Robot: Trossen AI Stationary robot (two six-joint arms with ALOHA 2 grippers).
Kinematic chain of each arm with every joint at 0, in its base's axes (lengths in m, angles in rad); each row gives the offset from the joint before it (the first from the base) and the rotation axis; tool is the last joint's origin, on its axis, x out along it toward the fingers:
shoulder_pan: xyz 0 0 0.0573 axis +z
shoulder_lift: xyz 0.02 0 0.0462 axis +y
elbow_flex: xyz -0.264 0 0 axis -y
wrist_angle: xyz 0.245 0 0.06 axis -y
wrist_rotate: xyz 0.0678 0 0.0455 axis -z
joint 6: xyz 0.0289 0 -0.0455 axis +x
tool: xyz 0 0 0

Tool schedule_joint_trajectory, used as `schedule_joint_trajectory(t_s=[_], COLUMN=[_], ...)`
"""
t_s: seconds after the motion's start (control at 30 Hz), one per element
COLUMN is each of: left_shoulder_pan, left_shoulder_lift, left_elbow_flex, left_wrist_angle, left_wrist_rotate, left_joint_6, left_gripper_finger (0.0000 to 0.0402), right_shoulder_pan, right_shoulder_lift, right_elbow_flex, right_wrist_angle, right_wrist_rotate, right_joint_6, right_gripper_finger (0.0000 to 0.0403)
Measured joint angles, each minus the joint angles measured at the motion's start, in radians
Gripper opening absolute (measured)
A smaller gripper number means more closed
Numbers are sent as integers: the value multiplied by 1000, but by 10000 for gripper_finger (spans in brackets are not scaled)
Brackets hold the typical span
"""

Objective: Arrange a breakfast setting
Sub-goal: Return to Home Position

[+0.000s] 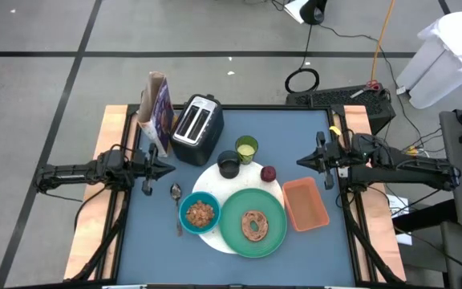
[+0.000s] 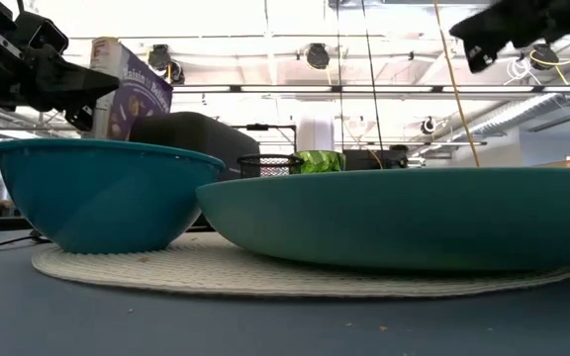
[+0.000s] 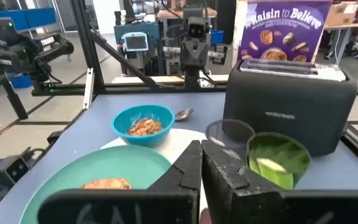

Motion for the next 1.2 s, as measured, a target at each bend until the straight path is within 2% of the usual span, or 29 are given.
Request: schedule_joint_trajectory(t_s=[0.53,1.0,1.2], left_shoulder_pan=[0,0,0], left_shoulder_lift=[0,0,0], left_elbow_flex=[0,0,0], left_wrist_angle=[0,0,1], left_wrist_rotate=[0,0,0], left_joint_6=[0,1,1], left_gripper_finger=[17,17,17], right_shoulder_pan=[0,0,0], right_shoulder_lift=[-251,-403,-404], right_elbow_flex=[-241,-330,-331], right_wrist_angle=[59,59,49], right_wrist_rotate=[1,1,0], right_joint_6=[10,39,36], right_gripper_finger=[1,0,0])
